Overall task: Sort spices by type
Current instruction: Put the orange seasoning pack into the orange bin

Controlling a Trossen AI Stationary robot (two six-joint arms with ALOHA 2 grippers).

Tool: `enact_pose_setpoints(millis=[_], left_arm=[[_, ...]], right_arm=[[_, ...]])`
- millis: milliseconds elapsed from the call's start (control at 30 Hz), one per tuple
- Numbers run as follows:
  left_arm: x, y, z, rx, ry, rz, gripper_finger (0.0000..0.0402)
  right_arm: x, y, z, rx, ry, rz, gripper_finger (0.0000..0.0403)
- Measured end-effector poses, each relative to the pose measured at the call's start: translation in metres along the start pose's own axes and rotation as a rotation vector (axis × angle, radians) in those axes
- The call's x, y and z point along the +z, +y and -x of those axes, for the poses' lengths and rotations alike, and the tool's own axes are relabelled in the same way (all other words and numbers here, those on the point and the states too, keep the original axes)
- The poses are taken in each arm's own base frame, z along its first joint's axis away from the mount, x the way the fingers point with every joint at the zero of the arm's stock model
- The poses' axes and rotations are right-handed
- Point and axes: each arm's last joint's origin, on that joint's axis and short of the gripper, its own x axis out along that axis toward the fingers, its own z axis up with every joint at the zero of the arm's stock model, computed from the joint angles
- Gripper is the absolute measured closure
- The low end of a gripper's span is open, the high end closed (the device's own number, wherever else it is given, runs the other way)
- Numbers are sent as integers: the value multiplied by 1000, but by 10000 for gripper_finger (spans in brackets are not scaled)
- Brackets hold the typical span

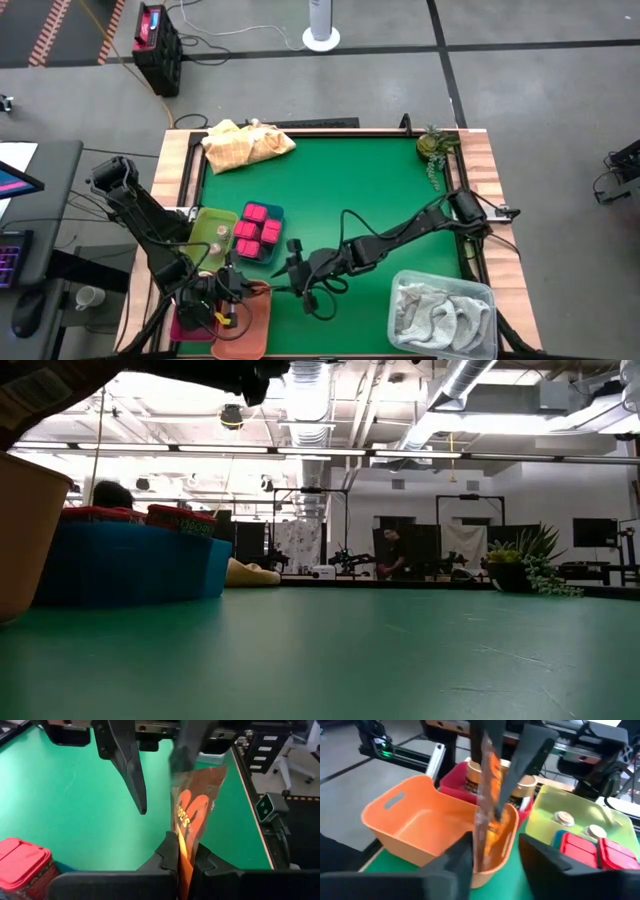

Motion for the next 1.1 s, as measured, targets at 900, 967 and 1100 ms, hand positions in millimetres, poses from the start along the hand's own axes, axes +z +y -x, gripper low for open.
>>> enact_pose_setpoints(millis=[900,967,1100], left_arm=[[81,31,-8,-8,206,106,219],[82,34,-11,-15,225,147,219],[82,35,-13,-36,248,190,219]], right_arm=[[-5,-22,0,-32,101,-31,382],[0,-23,0,-33,91,-32,383],[5,-24,0,-49,90,-32,383]])
